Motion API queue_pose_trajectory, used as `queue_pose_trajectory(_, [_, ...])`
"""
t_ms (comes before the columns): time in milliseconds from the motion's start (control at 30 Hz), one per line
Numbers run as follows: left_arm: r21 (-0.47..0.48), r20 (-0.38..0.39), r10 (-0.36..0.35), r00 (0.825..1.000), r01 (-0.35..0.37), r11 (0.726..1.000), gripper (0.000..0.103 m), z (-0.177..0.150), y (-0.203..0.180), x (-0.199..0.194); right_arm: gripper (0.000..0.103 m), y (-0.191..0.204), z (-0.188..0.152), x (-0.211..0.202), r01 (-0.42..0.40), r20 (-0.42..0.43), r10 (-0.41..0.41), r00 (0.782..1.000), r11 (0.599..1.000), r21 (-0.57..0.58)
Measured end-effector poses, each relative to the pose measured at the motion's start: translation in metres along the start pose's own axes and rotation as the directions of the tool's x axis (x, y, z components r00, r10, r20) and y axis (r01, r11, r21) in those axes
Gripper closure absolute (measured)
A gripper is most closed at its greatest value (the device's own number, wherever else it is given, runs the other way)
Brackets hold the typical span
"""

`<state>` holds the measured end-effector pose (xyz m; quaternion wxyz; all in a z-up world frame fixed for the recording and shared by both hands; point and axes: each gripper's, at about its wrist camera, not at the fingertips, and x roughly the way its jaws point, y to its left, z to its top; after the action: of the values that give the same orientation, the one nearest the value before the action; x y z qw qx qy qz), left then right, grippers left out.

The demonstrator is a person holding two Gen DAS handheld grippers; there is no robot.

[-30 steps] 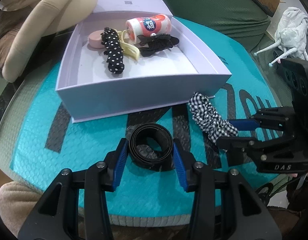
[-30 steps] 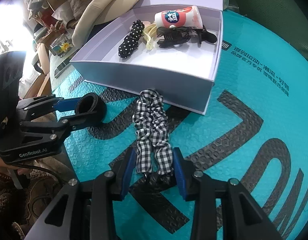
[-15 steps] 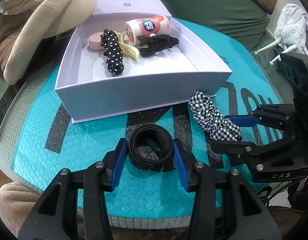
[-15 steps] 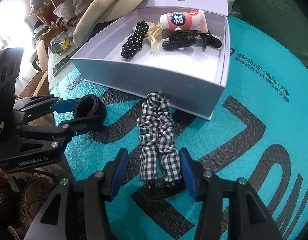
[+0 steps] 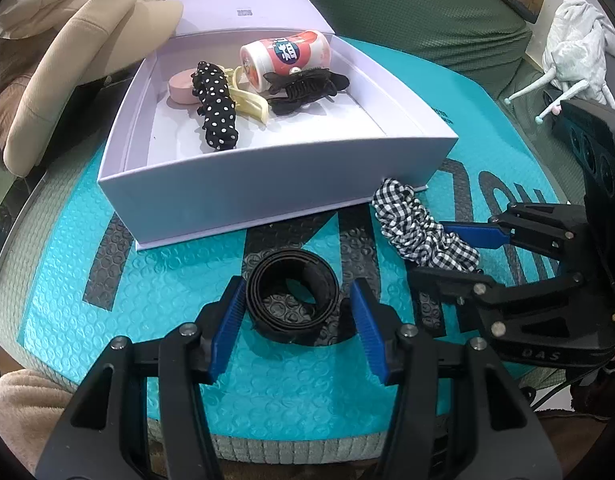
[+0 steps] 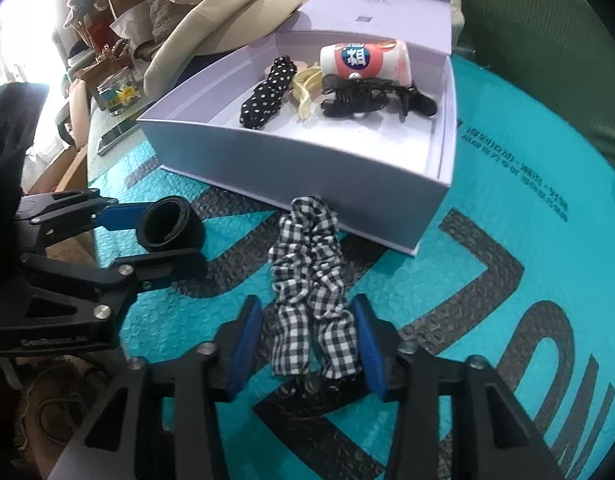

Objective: Organize objects
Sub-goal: 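Lift both scrunchies and carry them into the lavender box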

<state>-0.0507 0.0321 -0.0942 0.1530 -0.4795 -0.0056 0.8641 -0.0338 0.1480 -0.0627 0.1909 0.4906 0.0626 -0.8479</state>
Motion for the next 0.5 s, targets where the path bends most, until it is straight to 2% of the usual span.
queue_pose_trajectory(33, [0.004,0.002,0.006,1.0,-0.006,1.0,0.053,0.0,-0.001,0.0,0.073,-0.002,0.0,0.0,0.0,0.005,0.0,1.0,1.0,0.006])
queue_pose_trajectory(100, [0.03,0.006,0.041,0.999,-0.041,0.999,0.063,-0.001,-0.002,0.0,0.076,-0.007,0.0,0.0,-0.012,0.012,0.012,1.0,0.999,0.034])
queue_pose_trajectory(200, [0.03,0.007,0.034,0.999,-0.034,0.999,0.063,-0.001,-0.001,-0.002,0.081,-0.008,0.001,-0.004,-0.021,0.013,0.02,1.0,0.998,0.051])
queue_pose_trajectory(267, [0.022,0.004,0.026,1.0,-0.026,0.999,0.063,-0.002,-0.001,-0.005,0.082,-0.006,0.001,-0.004,-0.066,0.005,0.066,0.998,0.996,0.059])
queue_pose_trajectory(500, [0.003,-0.003,0.021,1.0,-0.021,1.0,0.063,-0.007,0.002,-0.013,0.082,0.005,0.004,-0.008,-0.076,-0.009,0.076,0.997,0.996,0.042])
